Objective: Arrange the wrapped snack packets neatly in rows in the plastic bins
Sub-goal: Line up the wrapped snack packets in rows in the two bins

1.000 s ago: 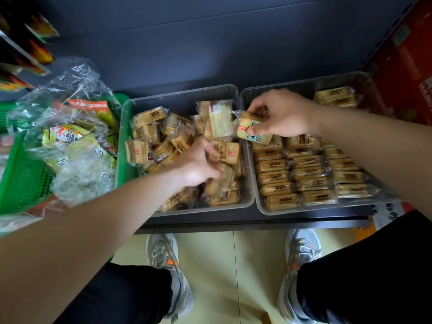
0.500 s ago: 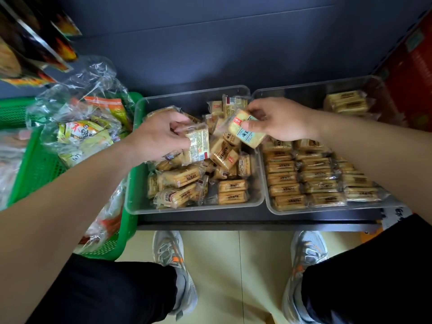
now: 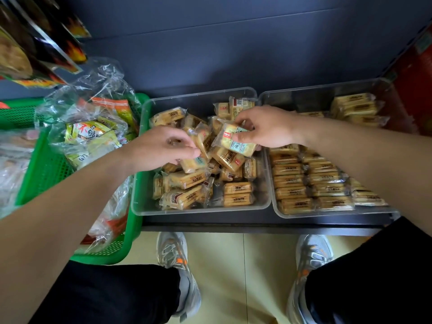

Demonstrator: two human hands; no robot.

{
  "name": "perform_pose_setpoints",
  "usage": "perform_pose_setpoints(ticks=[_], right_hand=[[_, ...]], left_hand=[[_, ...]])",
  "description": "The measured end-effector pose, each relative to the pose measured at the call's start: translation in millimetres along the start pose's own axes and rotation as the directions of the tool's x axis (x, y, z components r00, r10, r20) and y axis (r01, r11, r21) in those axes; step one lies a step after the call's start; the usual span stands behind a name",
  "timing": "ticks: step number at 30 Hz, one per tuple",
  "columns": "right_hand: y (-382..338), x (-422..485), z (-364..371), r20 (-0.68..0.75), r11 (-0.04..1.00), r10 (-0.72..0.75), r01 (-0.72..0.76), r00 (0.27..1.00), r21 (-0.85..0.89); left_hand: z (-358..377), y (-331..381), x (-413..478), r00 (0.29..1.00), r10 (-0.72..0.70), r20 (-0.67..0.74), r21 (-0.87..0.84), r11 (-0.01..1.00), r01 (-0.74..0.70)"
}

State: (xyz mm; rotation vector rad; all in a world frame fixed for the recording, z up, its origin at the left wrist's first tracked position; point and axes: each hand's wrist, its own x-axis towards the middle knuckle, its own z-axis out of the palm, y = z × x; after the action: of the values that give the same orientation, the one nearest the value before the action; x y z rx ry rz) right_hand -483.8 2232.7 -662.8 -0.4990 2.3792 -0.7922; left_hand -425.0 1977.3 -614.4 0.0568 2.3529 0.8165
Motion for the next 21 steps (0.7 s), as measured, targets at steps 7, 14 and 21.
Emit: perform_pose_setpoints(ticks=[7,14,21], right_hand=[[-13,9,6,0.029,1.0,-0.02,0.02,0.999,-0.001],[-19,7,6,0.126,0.986,0.0,-0.021,0.992,0.163],[4,-33,-17,0.123,0.944,0.054,-0.09,0.991,0.316]], left_hand=[[-6,-22,-5,0.996,-0.05,-0.073,0.045,0.998,0.053],[-17,-23,-11,0.996,-0.025,-0.088,-0.129,0.992,0.014],[-16,5,0,0.995,0.06,-0.079,-0.231,0.97,-0.076]])
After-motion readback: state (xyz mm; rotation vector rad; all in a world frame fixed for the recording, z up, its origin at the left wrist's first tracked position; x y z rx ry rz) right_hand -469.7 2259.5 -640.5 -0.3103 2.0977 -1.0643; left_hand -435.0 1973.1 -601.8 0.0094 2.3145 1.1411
